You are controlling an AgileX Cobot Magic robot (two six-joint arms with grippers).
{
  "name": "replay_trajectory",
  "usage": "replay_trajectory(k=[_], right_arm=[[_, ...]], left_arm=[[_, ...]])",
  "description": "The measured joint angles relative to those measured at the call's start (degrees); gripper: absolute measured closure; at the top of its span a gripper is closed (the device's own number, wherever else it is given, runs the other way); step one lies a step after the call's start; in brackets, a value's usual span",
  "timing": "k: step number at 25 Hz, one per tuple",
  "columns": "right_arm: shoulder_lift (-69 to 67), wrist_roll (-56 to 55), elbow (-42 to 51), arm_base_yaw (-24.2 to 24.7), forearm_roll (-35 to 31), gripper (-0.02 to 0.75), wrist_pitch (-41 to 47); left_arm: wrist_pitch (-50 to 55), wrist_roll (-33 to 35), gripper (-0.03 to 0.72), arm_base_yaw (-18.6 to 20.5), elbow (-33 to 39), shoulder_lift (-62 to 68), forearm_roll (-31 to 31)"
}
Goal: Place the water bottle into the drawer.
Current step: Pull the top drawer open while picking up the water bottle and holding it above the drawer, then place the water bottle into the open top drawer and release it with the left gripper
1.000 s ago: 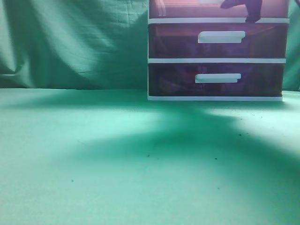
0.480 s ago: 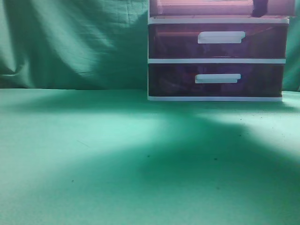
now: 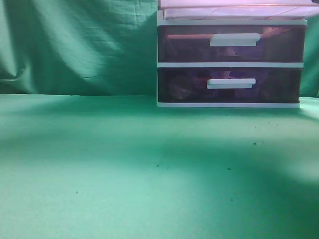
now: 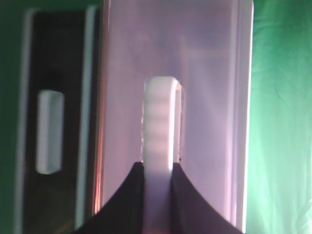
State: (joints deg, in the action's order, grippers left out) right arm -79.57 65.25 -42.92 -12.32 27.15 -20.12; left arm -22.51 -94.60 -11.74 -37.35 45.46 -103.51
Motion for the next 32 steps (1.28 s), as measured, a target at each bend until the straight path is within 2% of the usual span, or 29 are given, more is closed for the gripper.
replay_trajectory(k=[3,8,12,14,16,19,22,27,32], right_arm=[[2.2,-1.0,3.5,-1.2,-0.3,0.647,0.0],[2.4,-2.6,4.2,-1.5,-1.8,0.647,-0.1],[2.4,-3.3,4.2,-1.5,-1.8,0.647,-0.2],[2.4,-3.4,4.2,-1.5,-1.8,0.647,-0.2],[2.4,-3.4,4.2,-1.5,-1.8,0.647,-0.2],[2.4,-3.8,4.2,-1.5,-1.8,0.647,-0.2],[2.4,-4.5,4.2,-1.5,-1.8,0.647,-0.2],[2.4,-5.7,4.2,-1.5,-1.8,0.647,-0.7],[2.4,-5.9,4.2,-1.5,-1.8,0.647,-1.0]], left_arm=[[0.0,0.0,0.363,0.0,0.0,0.0,0.0],[-2.4,0.0,0.363,0.0,-2.0,0.6,0.0],[-10.4,0.0,0.363,0.0,-10.3,5.8,0.0],[-15.4,0.0,0.418,-0.1,-16.1,10.5,-0.1],[-18.8,0.0,0.409,-1.1,-21.6,16.3,-0.1],[-19.8,-0.1,0.409,-4.8,-31.1,24.7,-0.1],[-19.8,-0.2,0.409,-10.5,-42.3,33.3,-0.1],[-15.5,-4.6,0.409,-18.3,-57.9,48.4,0.3],[-10.6,-5.8,0.409,-22.1,-69.9,63.2,15.1]])
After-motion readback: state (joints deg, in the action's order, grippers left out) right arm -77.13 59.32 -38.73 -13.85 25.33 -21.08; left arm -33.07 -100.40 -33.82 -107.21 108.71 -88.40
